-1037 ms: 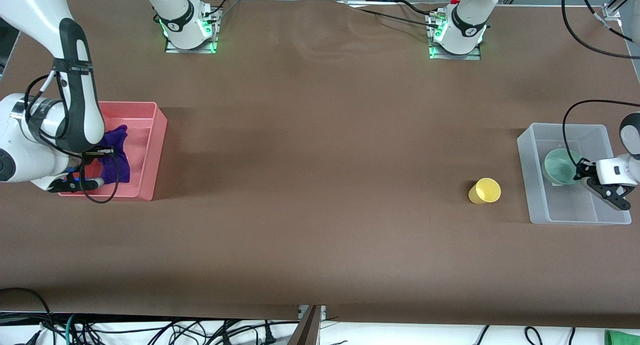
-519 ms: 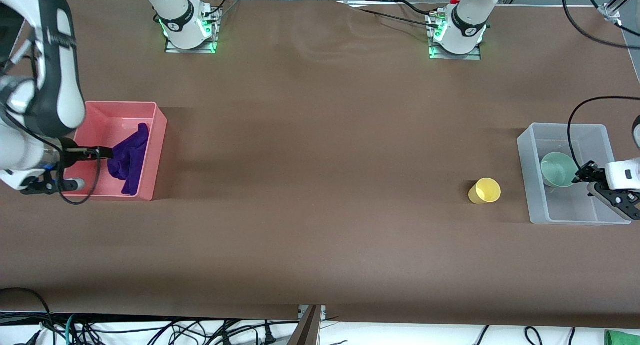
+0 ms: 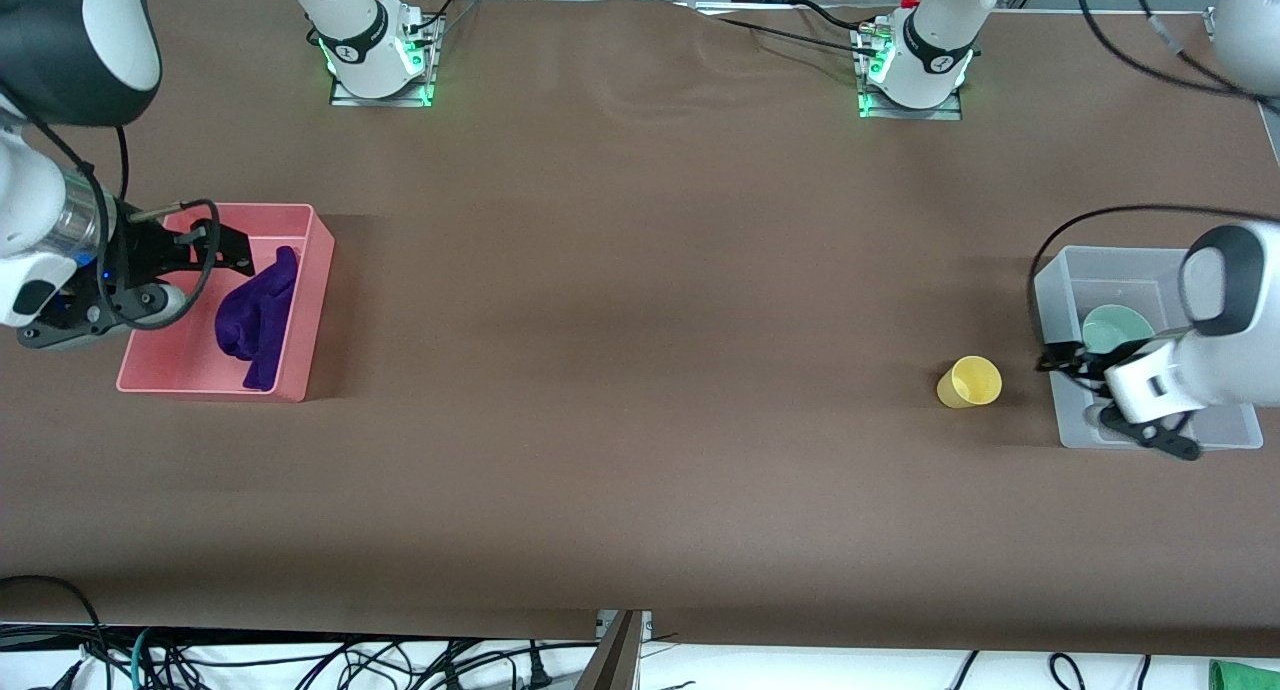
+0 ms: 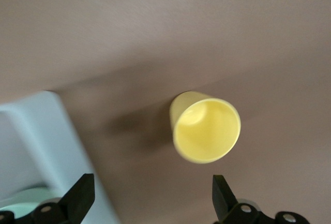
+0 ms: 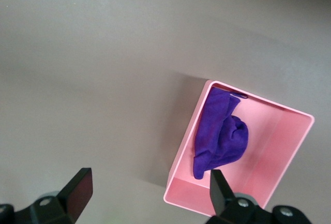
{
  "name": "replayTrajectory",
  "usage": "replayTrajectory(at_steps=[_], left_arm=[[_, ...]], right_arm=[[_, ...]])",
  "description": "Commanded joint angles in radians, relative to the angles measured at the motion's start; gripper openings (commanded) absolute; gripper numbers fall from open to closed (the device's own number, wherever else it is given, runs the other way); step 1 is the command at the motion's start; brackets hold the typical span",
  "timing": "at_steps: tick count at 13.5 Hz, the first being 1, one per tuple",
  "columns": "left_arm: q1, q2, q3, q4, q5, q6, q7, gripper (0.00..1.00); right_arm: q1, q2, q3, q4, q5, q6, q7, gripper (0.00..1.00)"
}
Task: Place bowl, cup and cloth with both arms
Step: 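Withdraw the right gripper while the left gripper reaches the yellow cup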
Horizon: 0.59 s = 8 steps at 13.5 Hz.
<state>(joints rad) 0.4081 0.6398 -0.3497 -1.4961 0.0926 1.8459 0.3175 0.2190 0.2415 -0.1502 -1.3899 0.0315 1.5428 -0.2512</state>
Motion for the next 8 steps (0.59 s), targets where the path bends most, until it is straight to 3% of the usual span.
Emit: replayTrajectory(at_steps=[1, 2, 3, 4, 5, 8], left_arm=[[-0.009, 0.073, 0.006, 0.017, -0.048, 0.031, -0.07, 0.99], [-0.006, 0.087, 0.006, -0.002, -0.048, 0.054, -0.072, 0.86], [-0.009, 0.093, 0.006, -0.024, -0.05, 0.085, -0.075, 0.58], [-0.012, 0.106, 0.006, -0.047, -0.054, 0.111, -0.101, 0.16], [-0.031, 0.118, 0.006, -0.046, -0.051, 0.127, -0.148, 0.0], [-0.04, 0.115, 0.012, -0.039, -0.036, 0.127, -0.16, 0.0]], right_arm=[[-0.012, -0.06, 0.009, -0.004, -0.018, -0.001, -0.008, 1.0], [-0.01, -0.073, 0.009, -0.012, -0.018, -0.012, -0.011, 1.0], [-0.01, -0.083, 0.009, -0.027, -0.027, -0.012, -0.01, 1.0], [-0.013, -0.085, 0.009, -0.032, -0.037, -0.009, -0.011, 1.0], [-0.024, -0.085, 0.008, -0.035, -0.057, -0.019, -0.019, 1.0], [-0.03, -0.093, 0.015, -0.035, -0.058, -0.066, 0.074, 1.0]])
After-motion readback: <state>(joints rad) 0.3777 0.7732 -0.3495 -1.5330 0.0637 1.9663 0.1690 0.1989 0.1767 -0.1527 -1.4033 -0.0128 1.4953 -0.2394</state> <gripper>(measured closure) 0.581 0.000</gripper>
